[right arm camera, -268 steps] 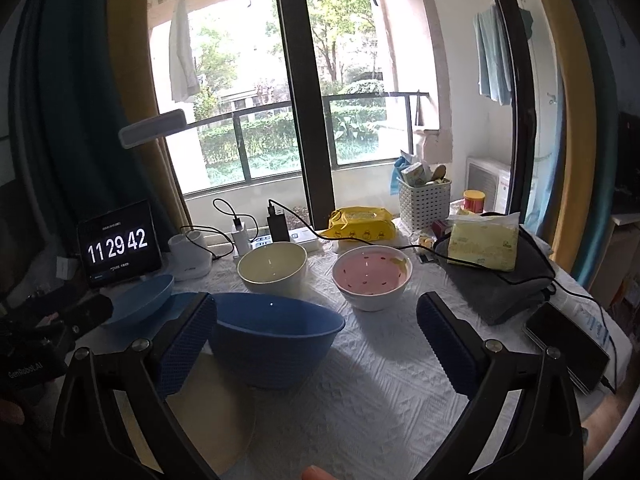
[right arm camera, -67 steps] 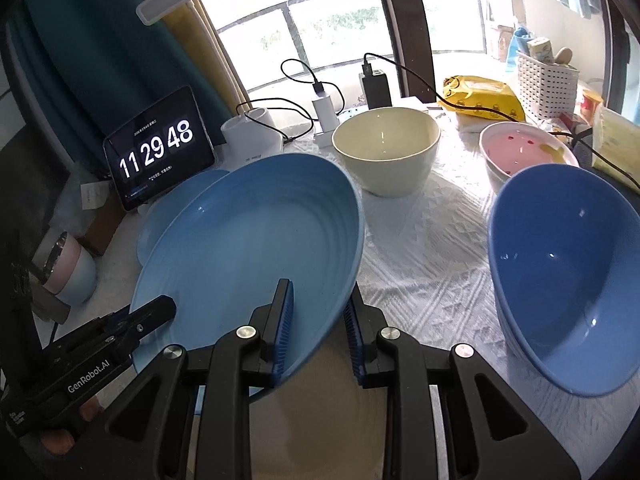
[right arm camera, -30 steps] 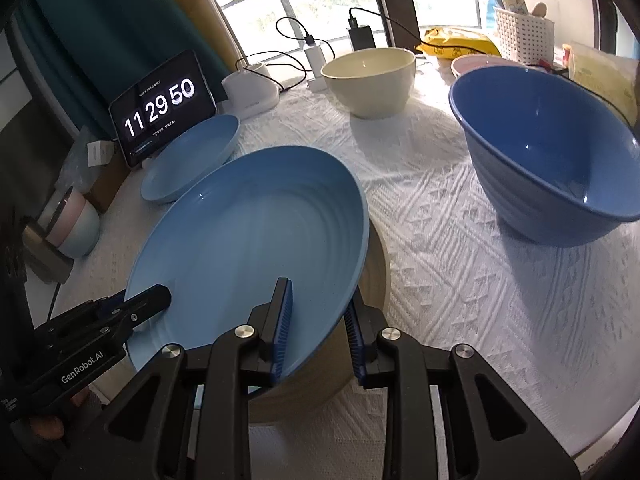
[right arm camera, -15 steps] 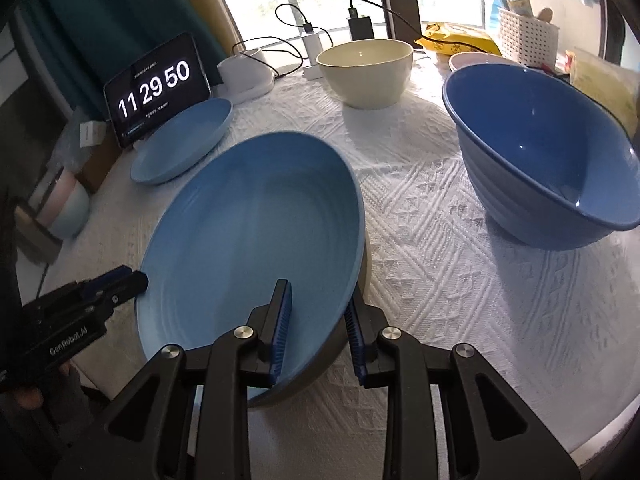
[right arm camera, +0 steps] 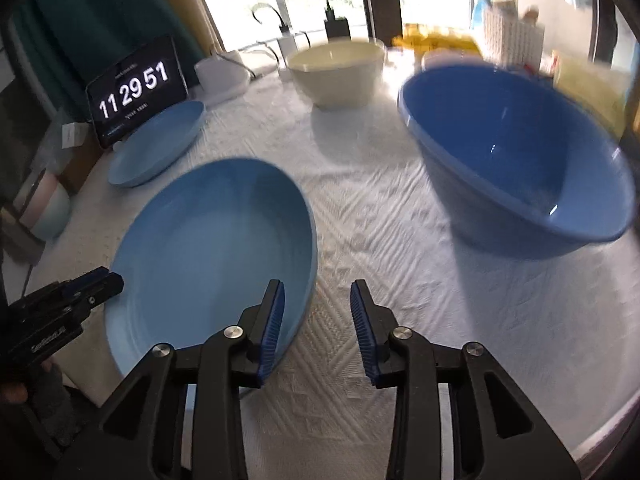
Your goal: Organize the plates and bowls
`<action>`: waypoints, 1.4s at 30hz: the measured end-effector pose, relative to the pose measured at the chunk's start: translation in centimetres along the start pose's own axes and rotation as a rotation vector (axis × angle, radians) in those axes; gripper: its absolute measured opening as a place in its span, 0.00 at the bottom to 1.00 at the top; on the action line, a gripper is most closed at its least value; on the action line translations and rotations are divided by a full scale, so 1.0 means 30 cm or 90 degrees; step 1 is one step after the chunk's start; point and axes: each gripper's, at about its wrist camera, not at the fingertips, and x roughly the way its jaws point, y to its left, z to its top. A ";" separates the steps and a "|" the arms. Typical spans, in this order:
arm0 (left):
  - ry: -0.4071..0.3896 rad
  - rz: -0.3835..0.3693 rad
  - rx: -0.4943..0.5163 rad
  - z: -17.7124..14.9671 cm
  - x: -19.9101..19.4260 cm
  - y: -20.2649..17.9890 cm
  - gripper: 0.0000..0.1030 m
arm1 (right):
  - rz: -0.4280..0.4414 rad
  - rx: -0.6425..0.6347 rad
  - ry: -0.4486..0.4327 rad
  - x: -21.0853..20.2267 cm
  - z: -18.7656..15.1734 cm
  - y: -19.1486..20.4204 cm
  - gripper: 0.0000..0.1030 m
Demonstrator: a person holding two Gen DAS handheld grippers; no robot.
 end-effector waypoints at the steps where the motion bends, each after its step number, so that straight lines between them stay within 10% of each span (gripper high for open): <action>1: 0.005 0.000 -0.001 0.000 0.008 0.001 0.32 | 0.010 0.001 0.004 0.012 -0.003 0.002 0.25; 42: -0.042 0.046 -0.049 0.099 -0.012 0.188 0.33 | 0.017 -0.042 0.004 0.095 0.174 0.191 0.25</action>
